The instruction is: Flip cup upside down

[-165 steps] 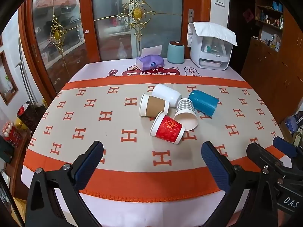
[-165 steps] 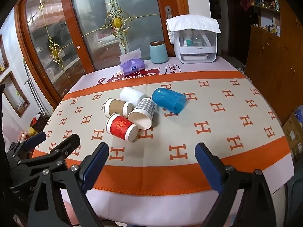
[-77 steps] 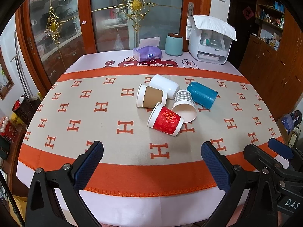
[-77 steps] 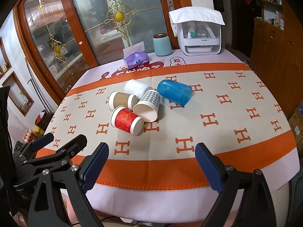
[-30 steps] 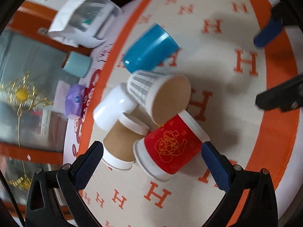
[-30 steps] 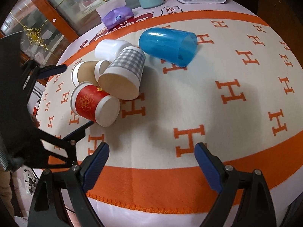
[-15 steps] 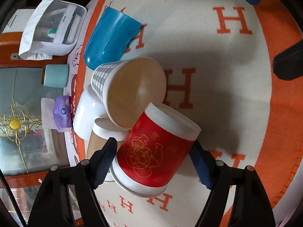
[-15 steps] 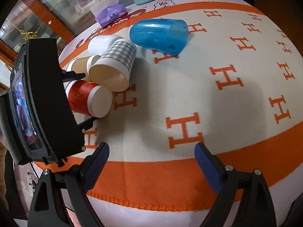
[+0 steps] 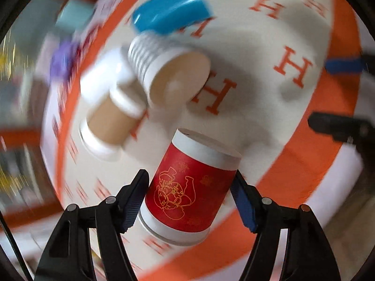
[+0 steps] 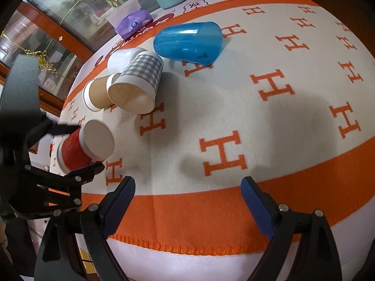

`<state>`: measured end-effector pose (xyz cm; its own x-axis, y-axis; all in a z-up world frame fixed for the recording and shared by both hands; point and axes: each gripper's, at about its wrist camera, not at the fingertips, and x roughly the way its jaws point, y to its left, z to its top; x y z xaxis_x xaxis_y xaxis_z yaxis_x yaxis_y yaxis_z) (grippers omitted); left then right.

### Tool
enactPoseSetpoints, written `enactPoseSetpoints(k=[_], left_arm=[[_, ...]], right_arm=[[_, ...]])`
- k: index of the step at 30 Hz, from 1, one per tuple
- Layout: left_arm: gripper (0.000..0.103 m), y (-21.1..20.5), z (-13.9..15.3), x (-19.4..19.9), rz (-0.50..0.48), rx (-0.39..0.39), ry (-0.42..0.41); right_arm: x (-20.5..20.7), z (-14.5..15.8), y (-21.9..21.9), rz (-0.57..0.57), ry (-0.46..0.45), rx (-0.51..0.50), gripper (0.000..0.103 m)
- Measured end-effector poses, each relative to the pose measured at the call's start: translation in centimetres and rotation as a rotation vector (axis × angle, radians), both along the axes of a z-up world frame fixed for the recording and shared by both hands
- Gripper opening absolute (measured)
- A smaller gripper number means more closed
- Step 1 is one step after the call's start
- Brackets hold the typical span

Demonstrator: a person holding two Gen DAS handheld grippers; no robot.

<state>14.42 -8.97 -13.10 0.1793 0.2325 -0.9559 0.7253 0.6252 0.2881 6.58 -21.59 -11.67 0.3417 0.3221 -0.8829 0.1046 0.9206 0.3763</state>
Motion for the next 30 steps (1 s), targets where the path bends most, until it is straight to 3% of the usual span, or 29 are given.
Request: enactPoseSetpoints(k=[9, 19, 26, 30], left_arm=[[0.069, 3.4, -1.5, 0.7, 0.575, -0.209, 0.275], [0.069, 7.3, -3.8, -0.6, 1.037, -0.487, 0.436], [0.072, 8.0, -4.4, -1.5, 1.116, -0.588, 0.468], [0.086, 8.0, -4.3, -1.5, 1.093, -0.597, 0.453]], right_arm=[[-1.3, -0.6, -1.6, -0.040, 0.022, 0.022, 0.092], [-1.3, -1.1, -2.0, -0.056, 0.039, 0.022, 0.092], [-1.3, -1.1, -1.3, -0.031, 0.036, 0.033, 0.092], [-1.2, -0.9, -0.9, -0.021, 0.033, 0.041, 0.092]])
